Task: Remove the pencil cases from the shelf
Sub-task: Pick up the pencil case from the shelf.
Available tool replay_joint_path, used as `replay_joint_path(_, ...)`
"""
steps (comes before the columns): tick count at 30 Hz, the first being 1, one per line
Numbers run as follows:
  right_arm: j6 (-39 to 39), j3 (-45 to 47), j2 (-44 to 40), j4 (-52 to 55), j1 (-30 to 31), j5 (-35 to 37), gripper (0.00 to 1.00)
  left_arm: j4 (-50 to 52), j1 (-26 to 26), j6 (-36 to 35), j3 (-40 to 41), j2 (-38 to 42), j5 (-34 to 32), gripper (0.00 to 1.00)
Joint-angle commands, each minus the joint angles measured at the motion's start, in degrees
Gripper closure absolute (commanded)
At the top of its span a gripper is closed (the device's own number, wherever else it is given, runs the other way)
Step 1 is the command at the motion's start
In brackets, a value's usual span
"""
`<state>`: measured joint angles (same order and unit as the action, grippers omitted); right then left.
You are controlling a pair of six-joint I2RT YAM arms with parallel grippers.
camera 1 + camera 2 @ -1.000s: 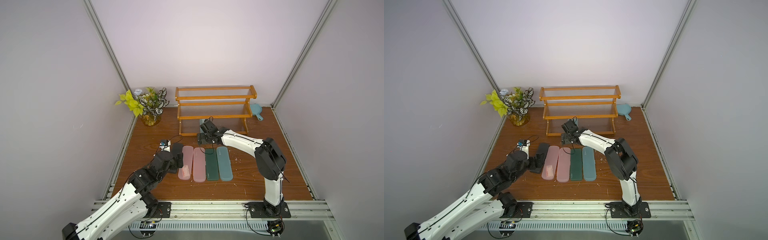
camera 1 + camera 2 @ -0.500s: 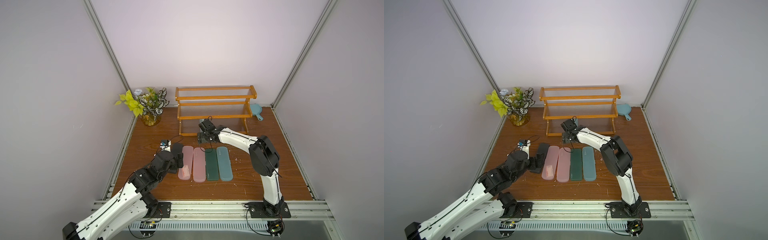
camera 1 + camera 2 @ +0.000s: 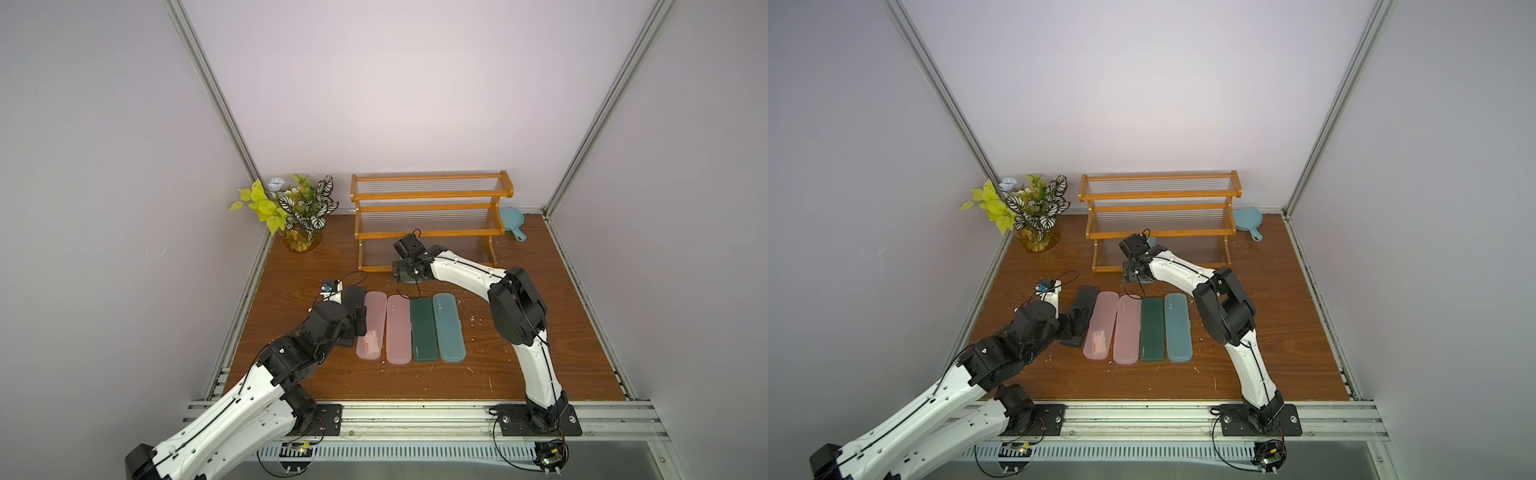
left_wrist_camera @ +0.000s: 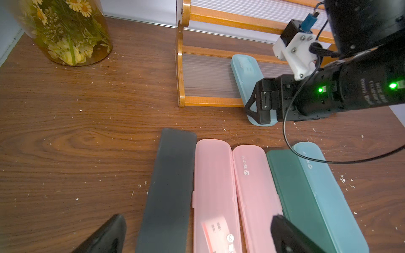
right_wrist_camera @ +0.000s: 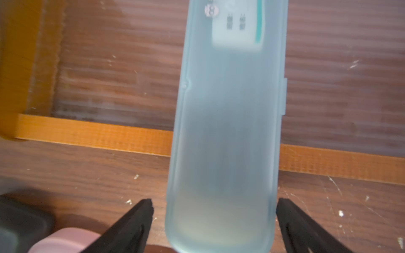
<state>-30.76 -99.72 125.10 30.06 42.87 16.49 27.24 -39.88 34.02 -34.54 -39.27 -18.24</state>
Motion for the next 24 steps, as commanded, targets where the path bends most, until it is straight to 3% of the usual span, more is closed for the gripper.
replay_joint_path(1,-0.8,-2.4,-0.1,3.4,-0.3,2.0,0.05,0.9,0.7,-0.8,0.4,0.1,-0.4,0.03)
replay_joint_path(24,-1.9,-5.1,2.7,4.2,-1.0,1.7,0.18,0.9,0.7,-1.0,0.4,0.2,-0.4,0.03)
